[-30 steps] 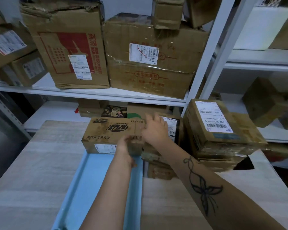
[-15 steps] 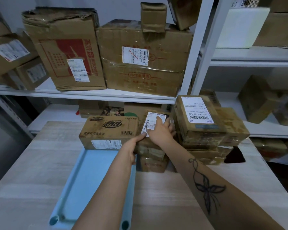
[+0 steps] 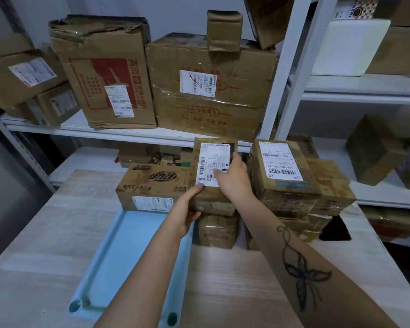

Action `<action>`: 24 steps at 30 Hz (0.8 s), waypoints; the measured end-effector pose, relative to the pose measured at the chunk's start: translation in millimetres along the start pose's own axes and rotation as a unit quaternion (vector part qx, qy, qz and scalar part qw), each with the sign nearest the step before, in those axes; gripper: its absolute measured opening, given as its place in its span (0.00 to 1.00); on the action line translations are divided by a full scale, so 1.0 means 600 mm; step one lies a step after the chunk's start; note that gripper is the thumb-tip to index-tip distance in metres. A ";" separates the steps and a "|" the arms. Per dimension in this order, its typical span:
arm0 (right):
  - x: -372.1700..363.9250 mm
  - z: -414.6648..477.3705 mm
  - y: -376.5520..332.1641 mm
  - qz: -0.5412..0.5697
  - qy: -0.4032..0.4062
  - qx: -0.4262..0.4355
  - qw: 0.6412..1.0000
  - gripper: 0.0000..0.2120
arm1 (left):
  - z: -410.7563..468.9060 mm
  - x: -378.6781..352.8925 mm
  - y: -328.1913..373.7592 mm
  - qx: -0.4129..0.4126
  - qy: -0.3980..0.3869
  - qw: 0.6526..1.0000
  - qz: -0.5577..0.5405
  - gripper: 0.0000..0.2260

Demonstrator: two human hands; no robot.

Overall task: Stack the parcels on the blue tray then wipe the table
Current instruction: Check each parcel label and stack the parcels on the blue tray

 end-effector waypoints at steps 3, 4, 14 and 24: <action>0.000 0.003 -0.011 0.100 -0.012 -0.007 0.995 0.37 | -0.007 0.005 0.021 -0.034 -0.002 0.999 -0.022 0.10; -0.003 0.005 -0.011 0.149 -0.020 -0.018 0.989 0.38 | -0.008 0.007 0.026 -0.045 -0.004 0.999 -0.030 0.10; -0.052 -0.013 0.028 0.384 -0.172 -0.178 0.890 0.24 | -0.027 0.023 0.043 -0.116 -0.028 0.986 -0.119 0.05; -0.049 -0.018 0.052 0.383 -0.168 -0.195 0.887 0.17 | -0.014 0.049 0.069 -0.155 -0.009 0.988 -0.019 0.22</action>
Point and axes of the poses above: each hand's wrist, its own z-axis towards the middle knuckle, its own x-axis out of the back of the hand, y = z × x, the point moved 10 cm from there along z, towards the middle knuckle, and after that the axes turned 8 degrees about z, right-handed, at the moved point
